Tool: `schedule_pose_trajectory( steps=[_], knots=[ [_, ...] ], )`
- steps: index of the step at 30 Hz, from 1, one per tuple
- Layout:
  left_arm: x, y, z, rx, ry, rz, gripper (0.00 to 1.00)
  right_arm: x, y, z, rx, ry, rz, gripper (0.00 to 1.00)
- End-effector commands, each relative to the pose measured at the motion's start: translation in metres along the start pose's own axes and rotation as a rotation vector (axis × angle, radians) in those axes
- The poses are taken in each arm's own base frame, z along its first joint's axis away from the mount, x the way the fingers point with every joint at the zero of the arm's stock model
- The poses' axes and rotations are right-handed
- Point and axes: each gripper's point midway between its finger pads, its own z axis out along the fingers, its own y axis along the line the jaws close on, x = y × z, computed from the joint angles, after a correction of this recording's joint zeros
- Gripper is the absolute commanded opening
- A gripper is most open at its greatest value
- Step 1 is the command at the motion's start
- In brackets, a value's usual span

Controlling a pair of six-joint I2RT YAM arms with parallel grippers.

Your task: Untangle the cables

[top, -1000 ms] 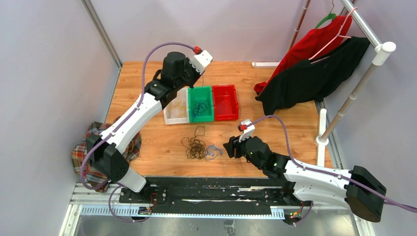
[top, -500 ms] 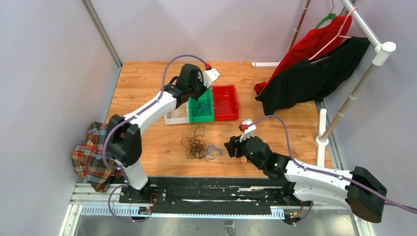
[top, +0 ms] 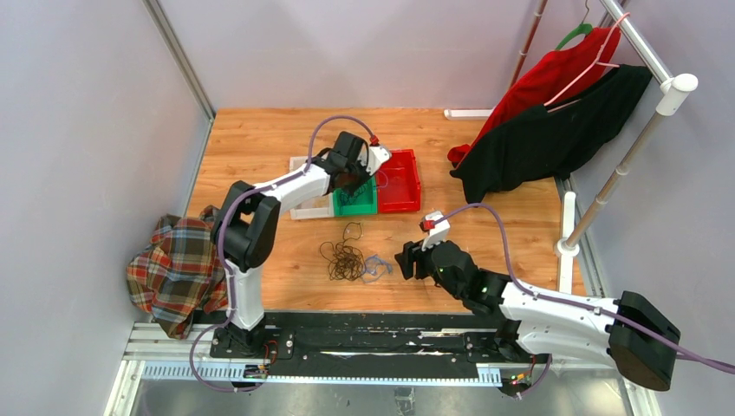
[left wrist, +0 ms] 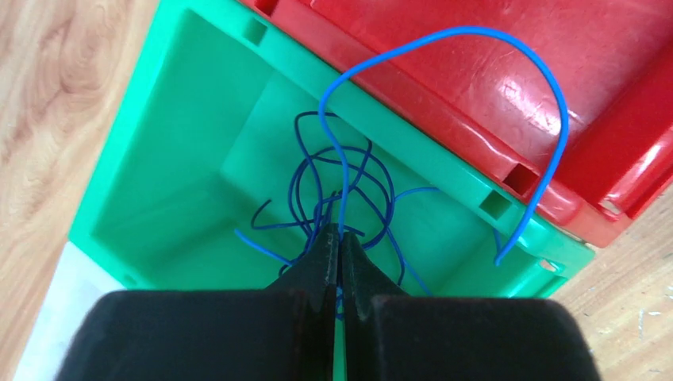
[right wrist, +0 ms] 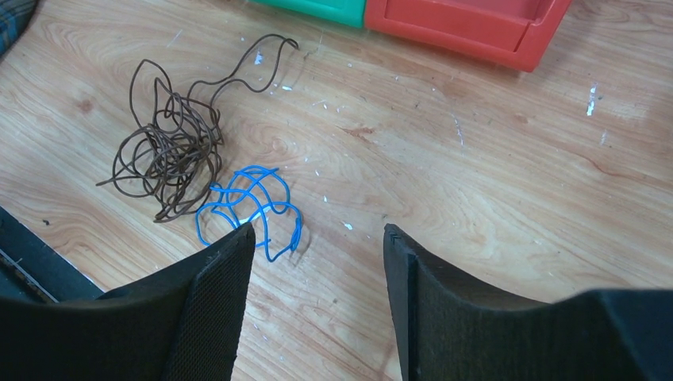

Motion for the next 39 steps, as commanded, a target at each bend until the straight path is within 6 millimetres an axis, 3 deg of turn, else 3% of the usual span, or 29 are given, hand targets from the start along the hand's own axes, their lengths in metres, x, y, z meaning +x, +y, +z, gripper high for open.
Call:
schedule_pose_trajectory(
  steps=[1,6,10,14,18,20,24,28,33,39],
  knots=[
    [0.006,0.007,0.006,-0.039,0.026,-0.015,0.02,-0.004,0.001,0.001,0.009,0.006,0.008,0.61],
    [0.006,0.015,-0.005,-0.058,0.024,-0.047,0.23,-0.001,0.004,0.003,-0.008,0.023,0.007,0.61],
    [-0.013,0.013,-0.026,0.029,-0.054,-0.123,0.50,0.004,0.008,0.007,-0.019,0.053,0.001,0.61],
    [-0.033,0.014,-0.049,0.104,-0.111,-0.153,0.66,0.002,0.008,0.007,-0.017,0.048,0.004,0.61],
    [-0.051,-0.001,-0.069,0.226,-0.158,-0.118,0.74,0.000,0.005,0.006,-0.002,0.044,-0.004,0.61],
    [-0.051,-0.015,-0.074,0.311,-0.155,-0.098,0.84,0.000,0.002,0.006,0.010,0.044,-0.005,0.61],
    [-0.055,-0.022,-0.070,0.346,-0.178,-0.081,0.84,-0.002,0.001,0.005,0.015,0.039,-0.005,0.61],
    [-0.060,-0.028,-0.057,0.356,-0.188,-0.030,0.77,-0.002,0.000,0.004,0.019,0.041,-0.007,0.61],
    [-0.063,-0.011,-0.038,0.265,-0.161,0.041,0.66,-0.002,0.000,0.004,0.019,0.040,-0.005,0.61],
    [-0.068,-0.002,-0.036,0.232,-0.179,0.120,0.65,0.001,0.002,0.006,0.006,0.048,-0.006,0.59]
  ],
)
